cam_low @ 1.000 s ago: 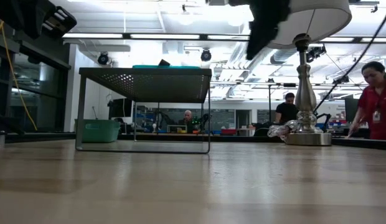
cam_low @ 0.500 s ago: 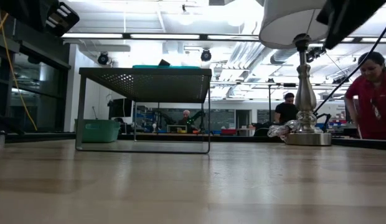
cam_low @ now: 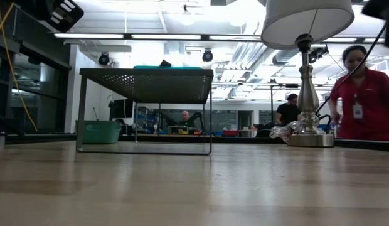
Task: Pick & Place Office Desk Supplies
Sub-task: Put the blue basket with rubberbands on the shelf
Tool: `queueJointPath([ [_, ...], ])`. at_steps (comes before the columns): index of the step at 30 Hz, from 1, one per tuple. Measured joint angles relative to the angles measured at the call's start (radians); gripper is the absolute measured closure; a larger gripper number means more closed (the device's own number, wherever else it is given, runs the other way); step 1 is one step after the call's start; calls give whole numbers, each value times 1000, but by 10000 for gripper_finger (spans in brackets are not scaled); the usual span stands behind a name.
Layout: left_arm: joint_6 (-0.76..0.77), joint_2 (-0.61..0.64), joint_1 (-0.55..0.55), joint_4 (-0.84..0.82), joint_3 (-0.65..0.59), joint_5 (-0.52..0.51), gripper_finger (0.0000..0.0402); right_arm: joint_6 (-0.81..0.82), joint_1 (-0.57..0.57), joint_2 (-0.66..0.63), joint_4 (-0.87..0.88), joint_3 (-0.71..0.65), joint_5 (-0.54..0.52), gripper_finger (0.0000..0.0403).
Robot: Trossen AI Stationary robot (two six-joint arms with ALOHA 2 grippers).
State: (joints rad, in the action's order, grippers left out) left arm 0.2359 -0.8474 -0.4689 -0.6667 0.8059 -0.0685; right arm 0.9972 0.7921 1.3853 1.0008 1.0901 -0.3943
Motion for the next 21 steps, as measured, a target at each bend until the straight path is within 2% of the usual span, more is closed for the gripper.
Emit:
queueJointPath([
  [9, 0, 0, 0, 3, 0, 0, 319, 259, 160, 0, 109, 0, -3, 267],
  [21, 0, 0, 0, 3, 0, 0, 319, 512, 340, 0, 109, -66, -18, 267],
])
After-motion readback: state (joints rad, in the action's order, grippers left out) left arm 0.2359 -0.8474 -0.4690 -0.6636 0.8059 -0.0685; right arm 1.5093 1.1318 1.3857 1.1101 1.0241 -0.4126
